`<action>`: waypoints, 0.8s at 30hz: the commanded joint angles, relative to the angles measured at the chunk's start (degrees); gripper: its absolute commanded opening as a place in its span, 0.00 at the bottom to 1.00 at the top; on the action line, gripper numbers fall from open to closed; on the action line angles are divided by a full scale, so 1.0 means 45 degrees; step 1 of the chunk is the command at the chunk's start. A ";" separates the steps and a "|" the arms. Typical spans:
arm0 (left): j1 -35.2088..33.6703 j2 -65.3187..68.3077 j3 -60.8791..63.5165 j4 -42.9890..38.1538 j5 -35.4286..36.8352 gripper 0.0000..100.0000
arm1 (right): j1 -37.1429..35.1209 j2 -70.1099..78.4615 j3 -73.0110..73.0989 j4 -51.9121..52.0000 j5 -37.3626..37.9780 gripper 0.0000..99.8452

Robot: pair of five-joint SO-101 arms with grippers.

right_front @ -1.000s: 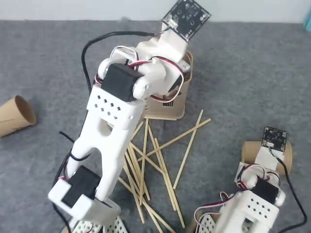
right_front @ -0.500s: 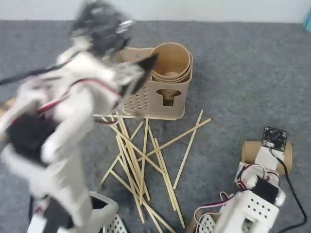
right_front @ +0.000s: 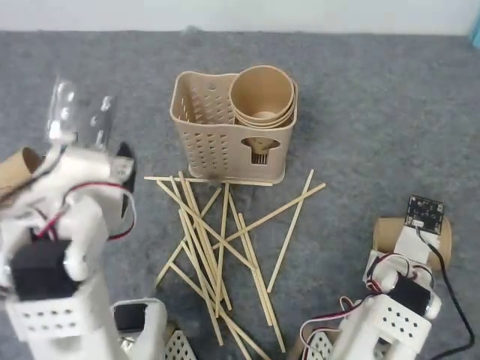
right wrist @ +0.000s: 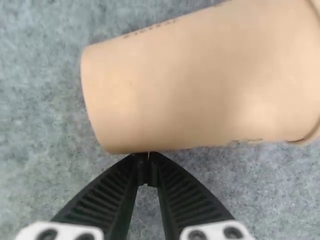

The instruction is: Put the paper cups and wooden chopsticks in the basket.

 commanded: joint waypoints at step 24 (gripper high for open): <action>-0.3087 -0.4063 1.4349 -0.8342 -0.0098 0.09 | 0.2979 0.1573 -0.8596 0.3272 0.3985 0.12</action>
